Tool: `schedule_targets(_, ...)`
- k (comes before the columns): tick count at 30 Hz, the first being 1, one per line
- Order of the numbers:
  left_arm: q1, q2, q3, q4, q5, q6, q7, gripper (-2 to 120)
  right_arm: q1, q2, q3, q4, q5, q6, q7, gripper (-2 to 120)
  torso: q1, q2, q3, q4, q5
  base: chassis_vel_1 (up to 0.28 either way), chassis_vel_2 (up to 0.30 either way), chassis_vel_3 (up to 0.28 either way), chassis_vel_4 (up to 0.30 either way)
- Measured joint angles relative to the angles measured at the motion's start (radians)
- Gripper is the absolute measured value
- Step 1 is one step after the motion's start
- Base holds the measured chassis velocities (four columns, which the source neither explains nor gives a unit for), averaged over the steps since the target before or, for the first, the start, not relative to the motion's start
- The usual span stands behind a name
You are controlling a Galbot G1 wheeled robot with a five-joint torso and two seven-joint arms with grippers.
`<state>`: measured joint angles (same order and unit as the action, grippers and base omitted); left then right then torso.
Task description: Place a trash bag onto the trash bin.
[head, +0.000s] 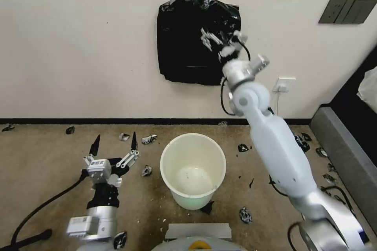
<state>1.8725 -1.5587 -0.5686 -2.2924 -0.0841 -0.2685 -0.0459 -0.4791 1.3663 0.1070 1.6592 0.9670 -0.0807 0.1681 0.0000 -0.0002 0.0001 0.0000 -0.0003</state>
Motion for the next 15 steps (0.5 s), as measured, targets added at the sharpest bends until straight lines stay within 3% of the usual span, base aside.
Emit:
schedule_targets(9, 0.008, -0.004, -0.011, -0.008, -0.014, -0.003, -0.001, 100, 0.090, 0.069, 0.001, -0.091, 0.023, 0.002, -0.005, 100, 0.000, 0.000, 0.000, 0.0000, 0.0001, 0.000, 0.000, 0.000, 0.000)
schedule_targets(15, 0.012, -0.006, -0.013, -0.015, -0.015, -0.003, -0.002, 100, 0.104, 0.083, 0.009, -0.089, 0.043, 0.002, -0.006, 100, 0.000, 0.000, 0.000, 0.0000, 0.0001, 0.000, 0.000, 0.000, 0.000)
